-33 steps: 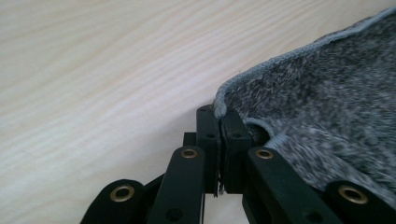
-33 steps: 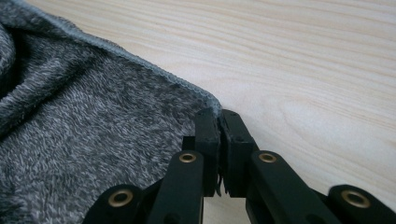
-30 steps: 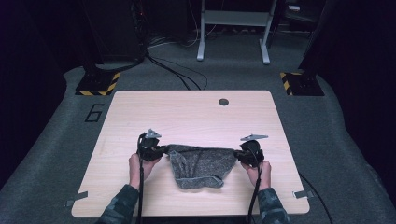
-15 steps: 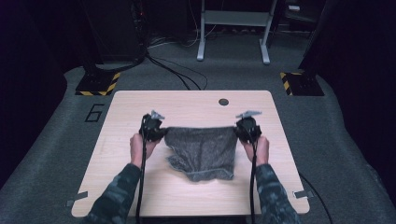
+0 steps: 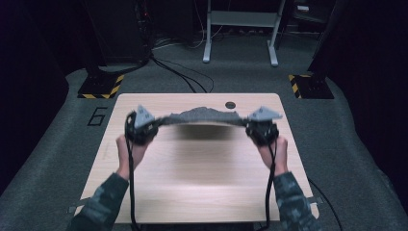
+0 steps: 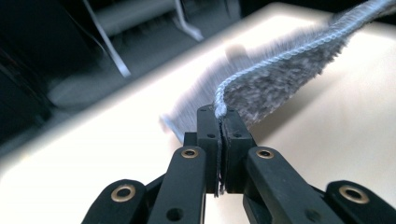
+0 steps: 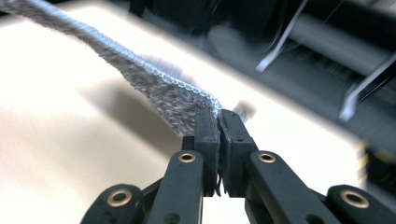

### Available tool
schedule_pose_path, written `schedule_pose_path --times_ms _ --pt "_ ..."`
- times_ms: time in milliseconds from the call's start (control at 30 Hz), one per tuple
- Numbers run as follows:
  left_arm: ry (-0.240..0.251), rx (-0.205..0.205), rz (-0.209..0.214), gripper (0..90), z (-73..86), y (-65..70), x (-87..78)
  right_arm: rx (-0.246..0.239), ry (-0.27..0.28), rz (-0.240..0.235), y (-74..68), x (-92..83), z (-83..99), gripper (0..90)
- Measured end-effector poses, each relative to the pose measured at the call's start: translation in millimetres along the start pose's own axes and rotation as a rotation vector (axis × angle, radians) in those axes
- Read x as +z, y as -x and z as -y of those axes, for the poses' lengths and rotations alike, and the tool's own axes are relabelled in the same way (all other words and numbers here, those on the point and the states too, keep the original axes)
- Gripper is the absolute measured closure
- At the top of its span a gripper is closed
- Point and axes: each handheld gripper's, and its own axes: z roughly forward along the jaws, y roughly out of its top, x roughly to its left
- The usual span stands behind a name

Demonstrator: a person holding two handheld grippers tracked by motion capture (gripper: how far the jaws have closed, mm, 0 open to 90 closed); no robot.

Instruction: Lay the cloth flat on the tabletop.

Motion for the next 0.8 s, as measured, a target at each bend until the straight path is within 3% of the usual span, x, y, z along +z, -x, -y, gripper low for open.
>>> schedule_pose_path --times_ms 33,67,100,133,167,233,267,333,400,433,500,567,667,700,733,800 --pt "-0.031 -0.019 0.028 88.0 19.5 7.8 6.3 0.001 -0.029 -0.005 -7.2 5.7 21.8 86.9" --pt "-0.095 -0.056 0.074 87.8 54.3 20.0 17.9 0.045 -0.097 -0.052 -21.4 17.2 63.4 87.0" --pt "-0.095 -0.056 0.074 87.7 54.3 20.0 17.9 0.045 -0.097 -0.052 -21.4 17.2 63.4 87.0" --pt "-0.126 -0.077 0.096 87.7 71.2 26.5 22.8 0.061 -0.130 -0.060 -28.7 21.2 81.8 86.9" --pt "-0.132 -0.097 0.106 86.5 79.9 30.7 24.1 0.100 -0.185 -0.097 -41.7 25.5 111.2 86.1" --pt "-0.150 -0.120 0.134 84.8 95.7 39.9 23.2 0.104 -0.198 -0.099 -46.4 25.3 121.5 85.3" --pt "-0.156 -0.142 0.178 78.0 104.7 45.8 18.3 0.127 -0.210 -0.113 -50.7 19.7 133.7 75.2" --pt "-0.159 -0.150 0.197 74.2 107.9 47.8 15.1 0.138 -0.211 -0.115 -49.9 15.3 136.8 70.5" --pt "-0.171 -0.165 0.222 60.2 110.1 48.9 6.8 0.168 -0.199 -0.126 -45.4 5.9 138.3 58.7" --pt "-0.150 -0.181 0.223 47.7 109.1 48.0 -2.2 0.195 -0.180 -0.129 -40.5 -3.8 135.5 51.0" --pt "-0.133 -0.182 0.216 42.8 106.0 45.7 -9.2 0.204 -0.170 -0.135 -38.2 -6.9 133.6 47.4" --pt "-0.080 -0.195 0.208 26.8 92.8 37.0 -18.7 0.224 -0.122 -0.161 -28.9 -14.1 121.2 38.2" --pt "-0.080 -0.189 0.207 23.3 82.9 31.4 -15.5 0.218 -0.111 -0.165 -27.1 -9.3 111.0 33.1" --pt "-0.078 -0.179 0.205 21.1 73.8 28.4 -5.2 0.204 -0.122 -0.192 -29.5 2.3 102.3 26.7" --pt "-0.078 -0.179 0.205 20.2 73.8 28.4 -5.2 0.204 -0.122 -0.192 -29.5 2.3 102.3 26.7" --pt "-0.116 -0.182 0.212 18.0 69.0 28.6 14.2 0.195 -0.149 -0.213 -35.5 19.0 97.1 17.5"
